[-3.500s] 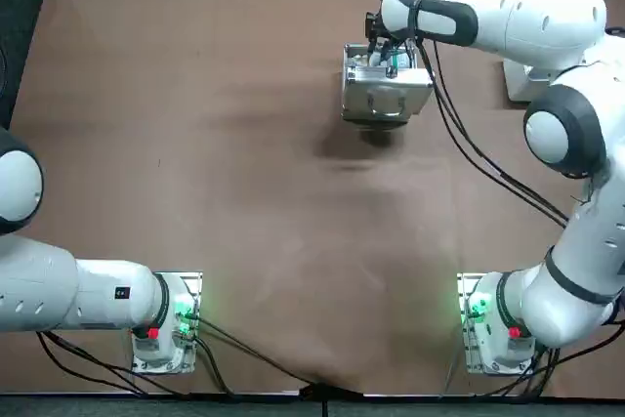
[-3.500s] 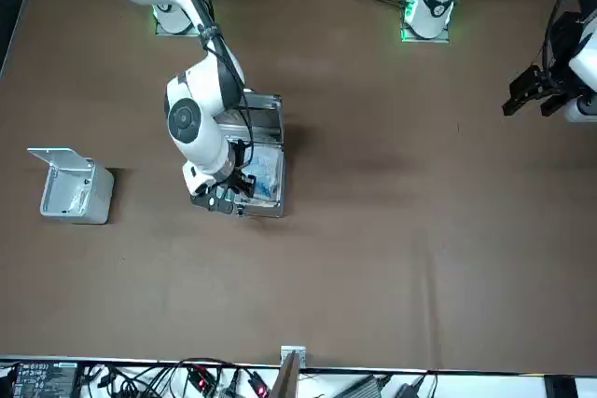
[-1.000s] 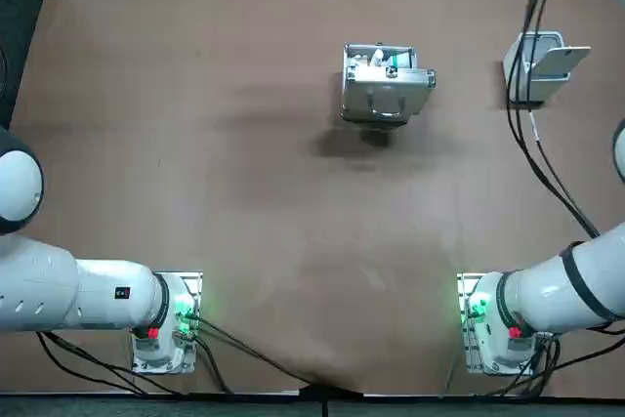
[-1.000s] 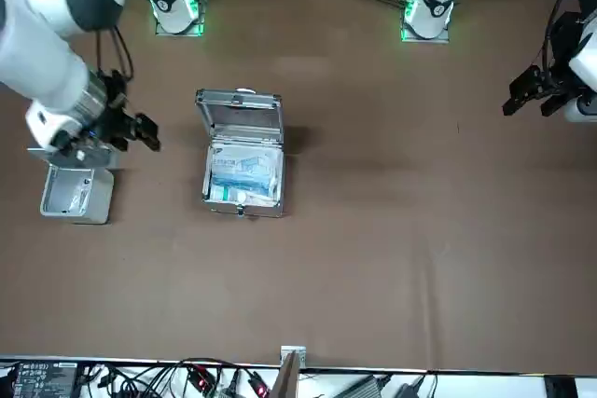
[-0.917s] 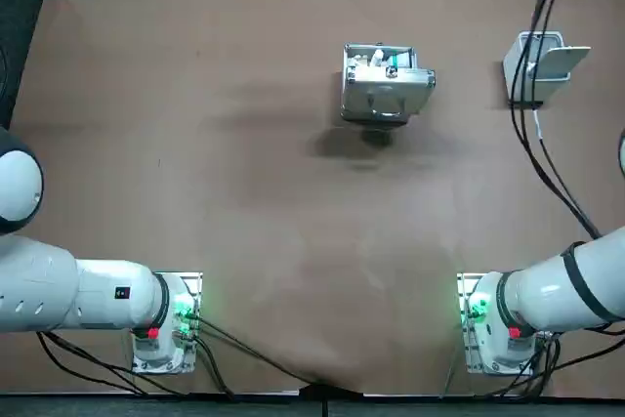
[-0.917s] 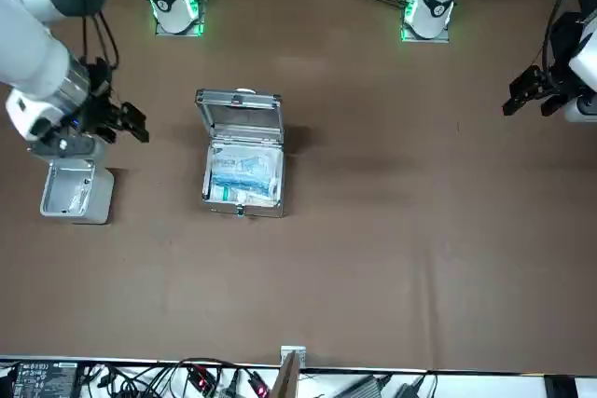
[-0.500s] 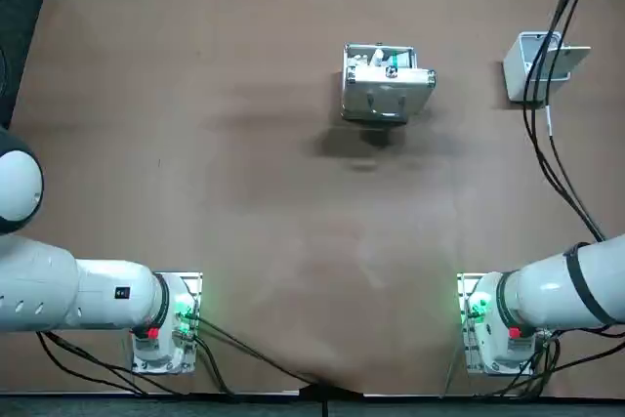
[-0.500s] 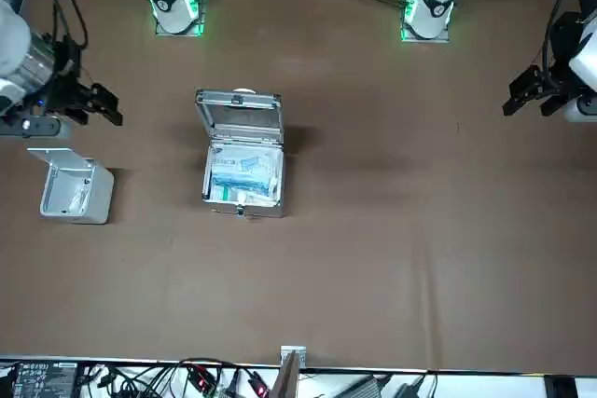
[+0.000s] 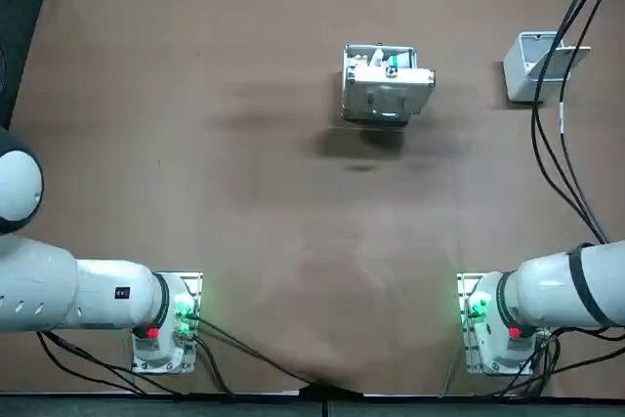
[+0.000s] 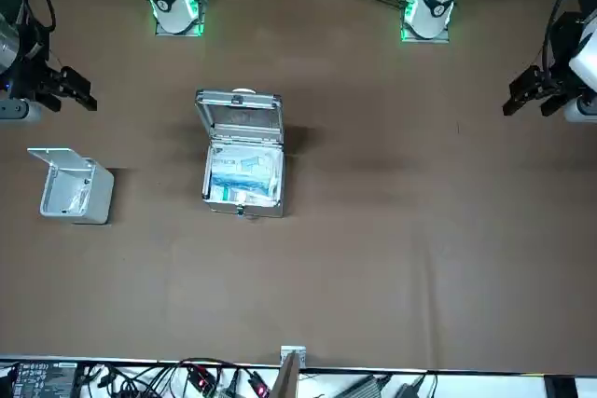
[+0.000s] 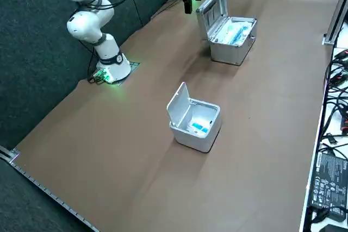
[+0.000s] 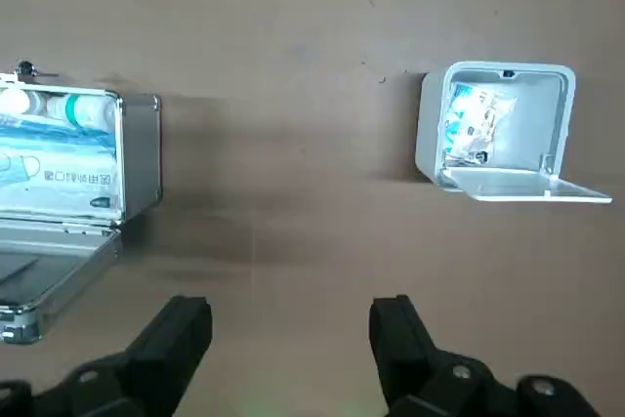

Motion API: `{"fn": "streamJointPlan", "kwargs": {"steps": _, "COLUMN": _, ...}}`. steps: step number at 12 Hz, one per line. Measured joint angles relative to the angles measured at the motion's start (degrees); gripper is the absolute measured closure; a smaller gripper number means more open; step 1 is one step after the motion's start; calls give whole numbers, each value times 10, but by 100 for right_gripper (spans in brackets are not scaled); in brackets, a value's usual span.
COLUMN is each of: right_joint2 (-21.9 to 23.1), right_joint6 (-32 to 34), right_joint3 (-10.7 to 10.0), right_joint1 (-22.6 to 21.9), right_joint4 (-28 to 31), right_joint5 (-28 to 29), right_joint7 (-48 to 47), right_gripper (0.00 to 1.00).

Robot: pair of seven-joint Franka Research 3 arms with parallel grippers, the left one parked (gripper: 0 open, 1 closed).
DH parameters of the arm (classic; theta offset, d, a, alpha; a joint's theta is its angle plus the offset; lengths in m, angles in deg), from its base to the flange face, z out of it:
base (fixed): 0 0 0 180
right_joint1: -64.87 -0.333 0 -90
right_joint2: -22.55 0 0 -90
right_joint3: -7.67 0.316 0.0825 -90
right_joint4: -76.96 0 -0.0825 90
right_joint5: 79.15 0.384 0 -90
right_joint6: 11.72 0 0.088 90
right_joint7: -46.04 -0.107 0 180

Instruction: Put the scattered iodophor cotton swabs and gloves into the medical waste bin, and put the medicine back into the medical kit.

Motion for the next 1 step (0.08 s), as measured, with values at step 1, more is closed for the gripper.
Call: {"fn": "streamJointPlan", "kwargs": {"steps": 1, "right_joint2": 4, "right_joint6": 0, "right_joint3": 0, "right_joint1": 0, "right_joint4": 6, "right_joint5": 0, "right_joint7": 0, "right_gripper": 0}}
